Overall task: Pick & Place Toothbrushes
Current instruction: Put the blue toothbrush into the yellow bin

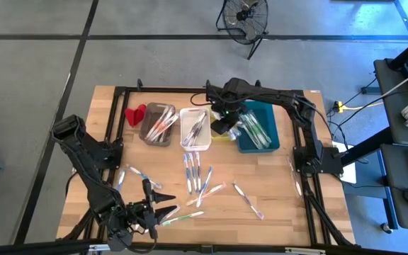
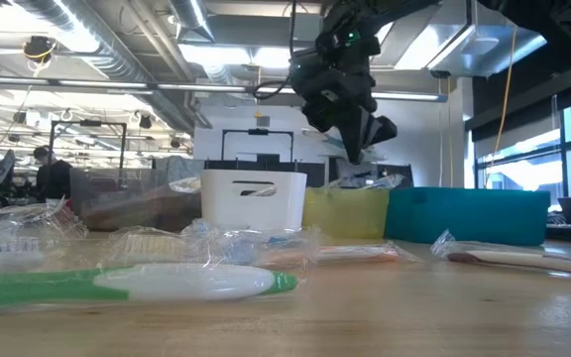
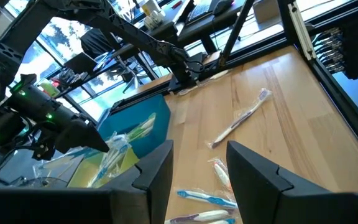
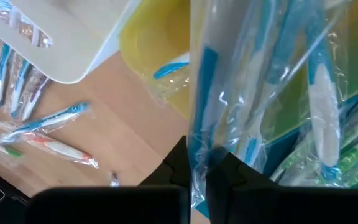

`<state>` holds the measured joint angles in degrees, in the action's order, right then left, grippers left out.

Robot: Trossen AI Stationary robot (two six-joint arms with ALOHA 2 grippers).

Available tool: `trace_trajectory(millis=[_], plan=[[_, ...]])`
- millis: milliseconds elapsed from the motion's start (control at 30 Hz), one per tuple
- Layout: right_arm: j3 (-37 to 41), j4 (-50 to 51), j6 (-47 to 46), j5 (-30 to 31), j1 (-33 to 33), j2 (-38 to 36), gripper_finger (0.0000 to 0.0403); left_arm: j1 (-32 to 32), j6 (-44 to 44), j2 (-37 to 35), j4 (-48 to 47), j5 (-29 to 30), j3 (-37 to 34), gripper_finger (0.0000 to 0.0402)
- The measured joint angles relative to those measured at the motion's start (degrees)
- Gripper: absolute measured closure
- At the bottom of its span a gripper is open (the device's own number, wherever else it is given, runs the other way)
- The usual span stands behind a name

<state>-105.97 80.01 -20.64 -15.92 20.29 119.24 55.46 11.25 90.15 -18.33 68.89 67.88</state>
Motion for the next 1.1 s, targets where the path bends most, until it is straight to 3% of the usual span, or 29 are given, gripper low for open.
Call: trace_trajectory(millis=[1100], plan=[[1.4,3.1,0.0,-7.1,2.6,8.8,0.0385,0.0,1.7,0.0,-1.7,-2.2,0.0,0.0258]])
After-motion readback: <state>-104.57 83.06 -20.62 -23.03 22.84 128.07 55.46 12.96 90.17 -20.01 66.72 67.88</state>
